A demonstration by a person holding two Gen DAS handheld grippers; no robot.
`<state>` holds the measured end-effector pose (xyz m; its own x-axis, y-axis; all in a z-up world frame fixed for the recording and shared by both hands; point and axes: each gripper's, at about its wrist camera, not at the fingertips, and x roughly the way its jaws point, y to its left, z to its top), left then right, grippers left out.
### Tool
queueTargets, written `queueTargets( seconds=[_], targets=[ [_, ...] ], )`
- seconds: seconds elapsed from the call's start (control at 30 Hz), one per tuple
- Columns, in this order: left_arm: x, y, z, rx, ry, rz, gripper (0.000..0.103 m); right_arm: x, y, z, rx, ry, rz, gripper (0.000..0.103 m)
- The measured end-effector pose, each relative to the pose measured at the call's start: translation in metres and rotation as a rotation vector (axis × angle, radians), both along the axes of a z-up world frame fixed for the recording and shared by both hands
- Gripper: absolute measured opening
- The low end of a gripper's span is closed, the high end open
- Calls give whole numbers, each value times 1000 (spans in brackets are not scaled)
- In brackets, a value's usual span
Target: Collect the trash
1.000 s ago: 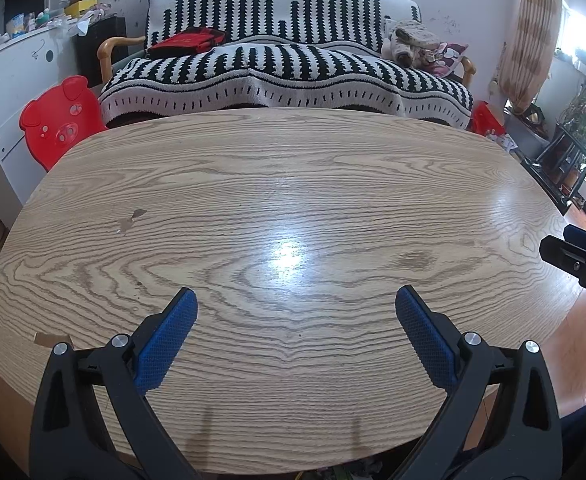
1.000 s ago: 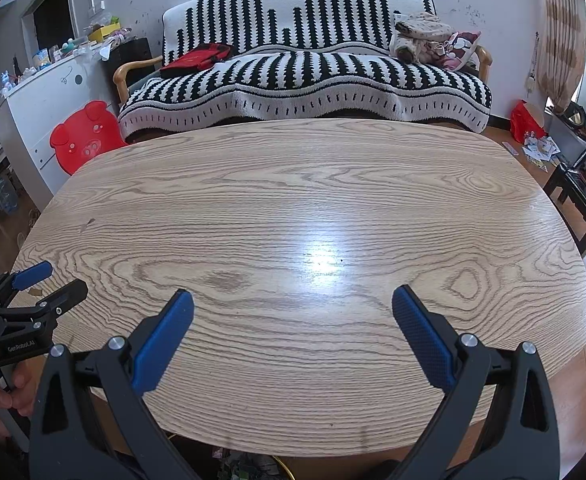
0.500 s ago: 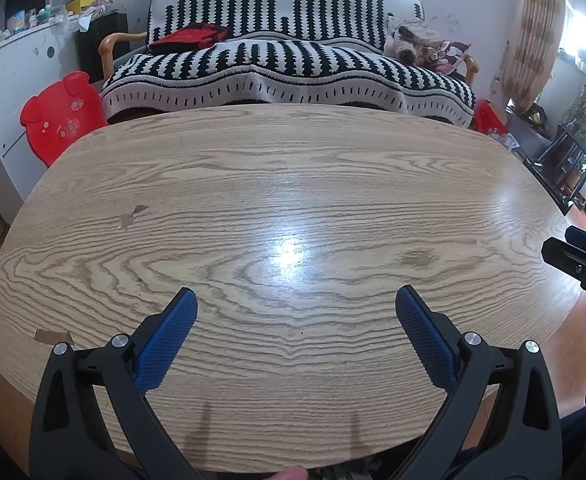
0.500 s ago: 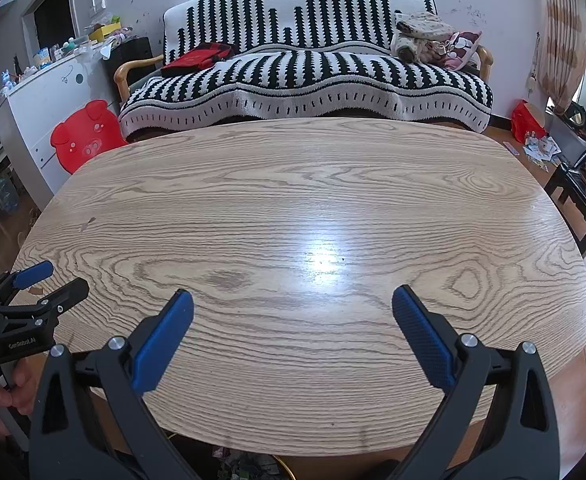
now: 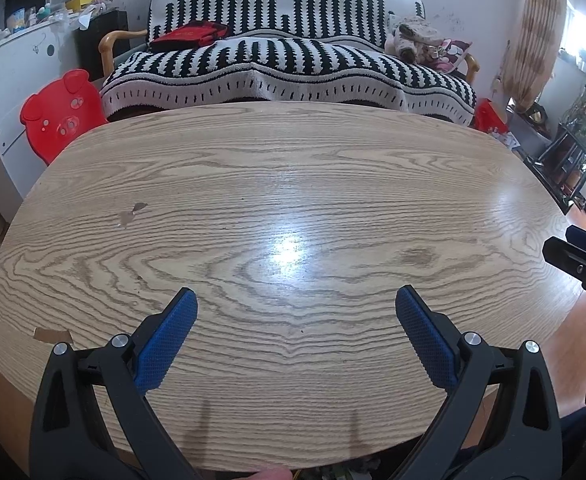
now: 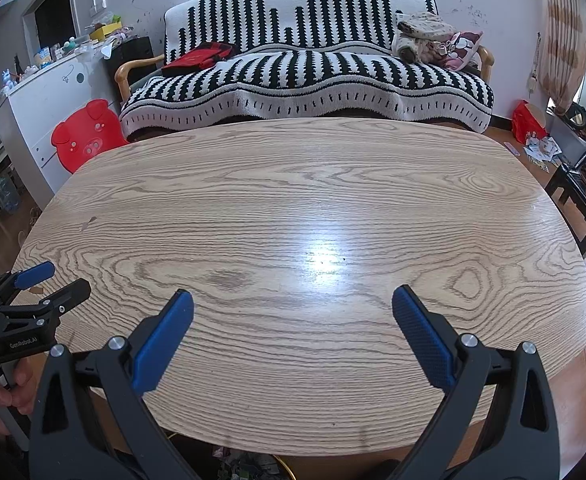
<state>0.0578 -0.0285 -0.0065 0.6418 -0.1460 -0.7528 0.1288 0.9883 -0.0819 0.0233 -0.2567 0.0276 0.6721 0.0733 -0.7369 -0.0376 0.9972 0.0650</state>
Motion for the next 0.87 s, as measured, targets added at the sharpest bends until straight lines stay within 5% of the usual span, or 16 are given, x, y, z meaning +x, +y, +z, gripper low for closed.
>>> queueTargets(
  seconds=[0.87],
  targets=[
    [3,2,5,10,2,0,96,0,-1,0,0,0,1,96]
  ],
)
